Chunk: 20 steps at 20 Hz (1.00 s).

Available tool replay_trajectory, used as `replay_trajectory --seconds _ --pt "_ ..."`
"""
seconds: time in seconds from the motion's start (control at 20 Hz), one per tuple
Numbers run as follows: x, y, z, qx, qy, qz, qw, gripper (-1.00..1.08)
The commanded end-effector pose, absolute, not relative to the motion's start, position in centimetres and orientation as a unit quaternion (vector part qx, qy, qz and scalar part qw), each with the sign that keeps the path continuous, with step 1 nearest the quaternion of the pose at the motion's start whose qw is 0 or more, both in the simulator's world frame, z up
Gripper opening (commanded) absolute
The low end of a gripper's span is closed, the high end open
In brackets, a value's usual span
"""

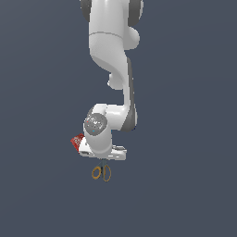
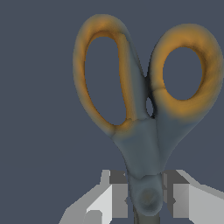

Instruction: Pick up a designated object from a clutter of objects.

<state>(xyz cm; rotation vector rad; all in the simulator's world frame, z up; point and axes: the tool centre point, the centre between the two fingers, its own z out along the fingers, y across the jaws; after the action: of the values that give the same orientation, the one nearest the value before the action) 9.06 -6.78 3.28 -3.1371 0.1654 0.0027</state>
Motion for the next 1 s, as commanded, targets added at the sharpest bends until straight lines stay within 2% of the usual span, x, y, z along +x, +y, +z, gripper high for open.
replay_trajectory --seconds 0.0,0.35,0.95 --pt "8.7 -7.0 4.6 -0.999 0.053 0.0 0.0 -1.0" --pt "6.7 -8.1 9.8 -0.999 0.053 0.0 0.0 -1.0" --pt "2.5 -10.5 21.6 -0.999 0.053 0.0 0.001 -1.0"
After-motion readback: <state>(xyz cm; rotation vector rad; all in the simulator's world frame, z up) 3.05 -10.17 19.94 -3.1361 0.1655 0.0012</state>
